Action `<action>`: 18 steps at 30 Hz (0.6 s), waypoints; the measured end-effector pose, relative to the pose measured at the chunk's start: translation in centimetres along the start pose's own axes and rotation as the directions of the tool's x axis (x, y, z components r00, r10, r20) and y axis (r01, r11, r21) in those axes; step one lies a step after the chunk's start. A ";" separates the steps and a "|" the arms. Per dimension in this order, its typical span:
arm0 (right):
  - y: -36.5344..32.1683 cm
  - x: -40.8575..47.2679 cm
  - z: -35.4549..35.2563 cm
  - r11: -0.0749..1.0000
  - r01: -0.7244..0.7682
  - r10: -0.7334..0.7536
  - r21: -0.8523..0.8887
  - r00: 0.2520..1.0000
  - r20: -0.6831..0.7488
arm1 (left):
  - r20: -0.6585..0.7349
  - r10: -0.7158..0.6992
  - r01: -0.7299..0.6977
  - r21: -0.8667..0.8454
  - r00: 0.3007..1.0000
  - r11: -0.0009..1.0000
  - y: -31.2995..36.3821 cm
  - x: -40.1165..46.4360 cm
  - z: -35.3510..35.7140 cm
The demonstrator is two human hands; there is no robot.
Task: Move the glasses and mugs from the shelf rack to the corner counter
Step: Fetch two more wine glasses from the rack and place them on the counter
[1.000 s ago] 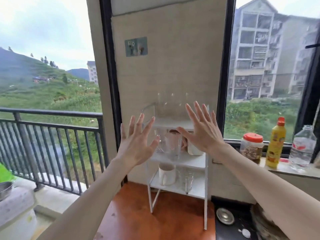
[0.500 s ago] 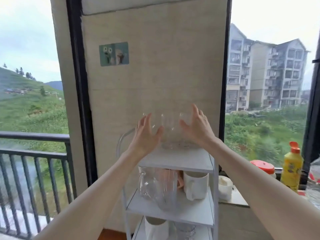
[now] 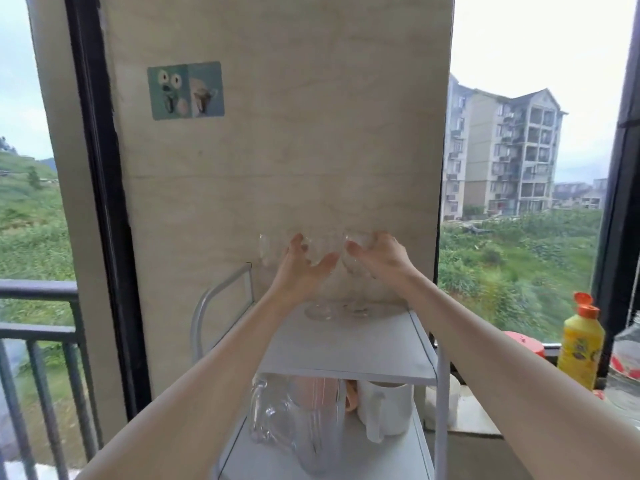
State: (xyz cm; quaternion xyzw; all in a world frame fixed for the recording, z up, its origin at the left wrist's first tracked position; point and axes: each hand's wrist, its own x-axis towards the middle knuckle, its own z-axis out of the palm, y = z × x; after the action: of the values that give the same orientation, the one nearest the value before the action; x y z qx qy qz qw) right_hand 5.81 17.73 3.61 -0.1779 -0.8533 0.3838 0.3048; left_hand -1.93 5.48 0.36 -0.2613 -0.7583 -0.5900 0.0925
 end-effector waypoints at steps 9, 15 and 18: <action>-1.1 -1.3 -0.2 0.999 0.038 -0.037 0.024 0.999 -0.039 | -0.074 0.014 -0.017 -0.030 0.997 0.999 -0.2 0.0 -0.2; -2.2 -3.5 -1.6 0.986 0.085 -0.055 0.142 0.977 -0.205 | -0.200 0.132 -0.154 -0.102 0.971 0.983 3.2 -2.9 -2.4; -3.2 -6.1 -3.9 0.962 0.182 -0.117 0.206 0.949 -0.294 | -0.177 0.232 -0.248 -0.076 0.956 0.966 5.1 -5.5 -3.4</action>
State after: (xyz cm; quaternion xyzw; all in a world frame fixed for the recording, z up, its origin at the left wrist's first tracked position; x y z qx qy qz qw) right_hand 12.67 14.51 5.75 -0.1282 -0.7626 0.4267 0.4690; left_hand 4.78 1.58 3.15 -0.3054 -0.6807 -0.6306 0.2137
